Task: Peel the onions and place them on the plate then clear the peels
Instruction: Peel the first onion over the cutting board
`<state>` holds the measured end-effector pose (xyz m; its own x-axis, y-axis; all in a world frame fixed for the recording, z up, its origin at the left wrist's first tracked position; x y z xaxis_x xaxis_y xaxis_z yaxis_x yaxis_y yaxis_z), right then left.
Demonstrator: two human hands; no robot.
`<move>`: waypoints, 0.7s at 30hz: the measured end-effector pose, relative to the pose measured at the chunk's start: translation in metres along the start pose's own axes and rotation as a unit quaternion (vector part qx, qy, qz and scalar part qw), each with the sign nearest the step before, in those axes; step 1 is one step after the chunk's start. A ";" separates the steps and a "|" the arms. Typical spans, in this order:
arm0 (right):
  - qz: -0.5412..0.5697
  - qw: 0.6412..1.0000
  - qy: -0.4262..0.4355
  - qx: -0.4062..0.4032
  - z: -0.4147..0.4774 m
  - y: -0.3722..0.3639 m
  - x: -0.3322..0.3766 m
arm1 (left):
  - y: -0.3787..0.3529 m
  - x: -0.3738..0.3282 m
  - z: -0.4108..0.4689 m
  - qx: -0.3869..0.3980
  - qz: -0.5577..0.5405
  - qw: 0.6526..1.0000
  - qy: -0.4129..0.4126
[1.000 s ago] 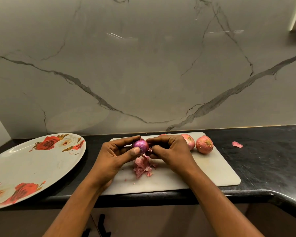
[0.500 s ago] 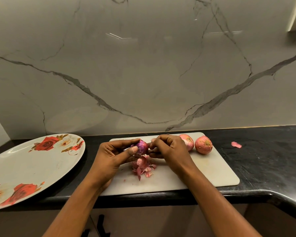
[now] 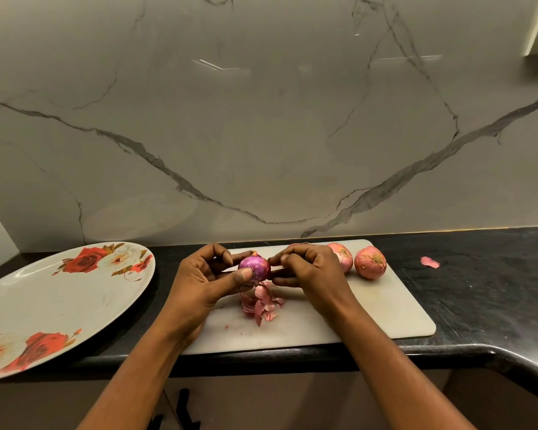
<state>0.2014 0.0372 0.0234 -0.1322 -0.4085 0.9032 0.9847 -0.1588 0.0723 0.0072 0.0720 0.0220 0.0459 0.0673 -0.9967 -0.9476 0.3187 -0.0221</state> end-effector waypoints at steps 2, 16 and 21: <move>0.006 1.000 -0.004 -0.001 -0.002 -0.001 0.001 | -0.001 0.000 0.000 0.007 0.002 1.000 0.004; 0.024 0.998 0.020 0.046 0.002 -0.005 -0.003 | 0.000 0.000 -0.001 0.015 -0.006 1.000 0.009; -0.012 0.998 0.039 0.042 0.004 -0.004 -0.004 | 0.001 0.001 0.000 0.014 -0.013 1.000 0.010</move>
<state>0.1982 0.0430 0.0207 -0.1611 -0.4745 0.8654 0.9867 -0.0948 0.1317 0.0060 0.0730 0.0211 0.0642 0.0400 -0.9971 -0.9369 0.3466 -0.0465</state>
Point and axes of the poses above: each hand's wrist, its own z-axis towards the middle knuckle, its own y-axis out of the back of the hand, x = y × z, the point moved 8 cm from there along z, towards the middle knuckle, and after that the axes turned 11 degrees about y, right-handed, at the moved point
